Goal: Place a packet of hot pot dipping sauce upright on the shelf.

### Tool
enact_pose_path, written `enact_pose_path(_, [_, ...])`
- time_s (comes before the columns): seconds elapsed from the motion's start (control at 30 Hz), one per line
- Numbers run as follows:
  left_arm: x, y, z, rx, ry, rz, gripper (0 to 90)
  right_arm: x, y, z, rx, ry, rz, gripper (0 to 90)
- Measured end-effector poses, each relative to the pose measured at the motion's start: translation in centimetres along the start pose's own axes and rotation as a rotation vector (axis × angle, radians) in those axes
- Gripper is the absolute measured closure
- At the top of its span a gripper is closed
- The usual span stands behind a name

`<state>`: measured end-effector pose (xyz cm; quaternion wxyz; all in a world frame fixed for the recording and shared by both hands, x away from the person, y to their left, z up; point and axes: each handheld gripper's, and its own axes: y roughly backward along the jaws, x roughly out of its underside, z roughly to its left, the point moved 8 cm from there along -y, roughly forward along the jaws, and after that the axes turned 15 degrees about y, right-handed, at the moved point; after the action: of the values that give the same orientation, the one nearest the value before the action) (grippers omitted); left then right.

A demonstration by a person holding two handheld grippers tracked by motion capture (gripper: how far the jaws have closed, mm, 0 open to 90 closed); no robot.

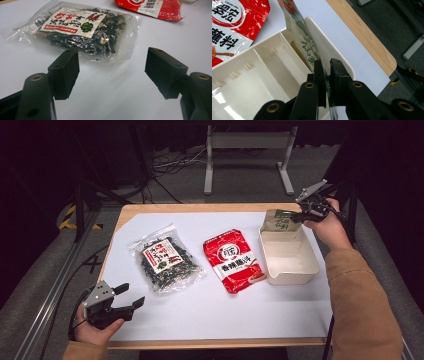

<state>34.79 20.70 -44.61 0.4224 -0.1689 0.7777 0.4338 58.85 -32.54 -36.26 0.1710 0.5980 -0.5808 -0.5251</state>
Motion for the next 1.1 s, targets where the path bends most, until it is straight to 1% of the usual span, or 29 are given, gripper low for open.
enact_pose_path(0.13, [-0.2,-0.1,0.0,0.003,-0.013,0.002,28.0,-0.2,0.2,0.0,0.015,-0.010,-0.013,75.0])
enact_pose_path(0.17, [-0.2,-0.2,0.0,0.007,-0.005,0.002,27.8,-0.3,0.3,0.0,0.021,-0.014,-0.018,72.5])
enact_pose_path(0.23, [-0.3,-0.3,-0.1,0.012,-0.003,0.005,27.5,-0.6,0.6,0.0,0.042,-0.023,-0.040,64.4])
enact_pose_path(0.27, [-0.3,-0.3,-0.1,0.012,-0.003,0.005,27.2,-0.6,0.6,0.0,0.042,-0.023,-0.040,64.4])
enact_pose_path(0.33, [-0.3,-0.5,-0.1,0.017,-0.011,0.012,26.9,-0.9,1.1,-0.1,0.079,-0.015,-0.054,57.9])
enact_pose_path(0.37, [-0.4,-0.6,-0.2,0.017,-0.009,0.010,26.8,-1.0,1.3,0.0,0.097,-0.023,-0.058,55.7])
enact_pose_path(0.4, [-0.5,-0.7,-0.1,0.018,-0.017,0.014,26.7,-1.1,1.5,-0.1,0.109,-0.029,-0.059,54.5])
enact_pose_path(0.43, [-0.5,-0.8,-0.2,0.022,-0.013,0.014,26.6,-1.1,1.7,0.0,0.121,-0.032,-0.060,52.9])
enact_pose_path(0.53, [-0.8,-1.2,-0.4,0.034,-0.022,0.015,26.5,-1.3,2.3,0.0,0.150,-0.043,-0.078,49.9])
enact_pose_path(0.6, [-1.0,-1.5,-0.5,0.042,-0.023,0.019,26.5,-1.5,3.1,0.1,0.188,-0.036,-0.101,47.2])
enact_pose_path(0.63, [-1.1,-1.6,-0.5,0.042,-0.029,0.022,26.5,-1.6,3.5,0.1,0.204,-0.033,-0.106,46.9])
enact_pose_path(0.67, [-1.1,-1.6,-0.5,0.042,-0.029,0.022,26.5,-1.6,3.5,0.1,0.204,-0.033,-0.106,46.9])
enact_pose_path(0.7, [-1.1,-1.8,-0.6,0.044,-0.032,0.025,26.5,-1.7,4.4,0.2,0.232,-0.024,-0.114,46.8])
enact_pose_path(0.8, [-1.3,-2.2,-0.7,0.052,-0.042,0.029,26.5,-1.9,5.1,0.4,0.245,-0.025,-0.124,46.5])
enact_pose_path(0.83, [-1.3,-2.2,-0.7,0.052,-0.042,0.029,26.5,-1.9,5.1,0.4,0.245,-0.025,-0.124,46.5])
enact_pose_path(0.87, [-1.4,-2.3,-0.8,0.058,-0.038,0.031,26.5,-2.1,5.7,0.6,0.250,-0.024,-0.137,46.4])
enact_pose_path(0.9, [-1.4,-2.5,-0.9,0.063,-0.040,0.031,26.5,-2.3,6.1,0.9,0.252,-0.020,-0.149,46.4])
enact_pose_path(0.93, [-1.6,-2.6,-0.9,0.063,-0.050,0.031,26.5,-2.4,6.5,1.1,0.253,-0.022,-0.160,46.4])
enact_pose_path(1.0, [-1.6,-2.8,-1.0,0.071,-0.048,0.035,26.5,-2.7,7.3,1.7,0.250,-0.025,-0.181,46.4])
enact_pose_path(1.1, [-1.8,-3.1,-1.2,0.074,-0.054,0.037,26.5,-3.1,8.2,2.5,0.238,-0.045,-0.212,46.2])
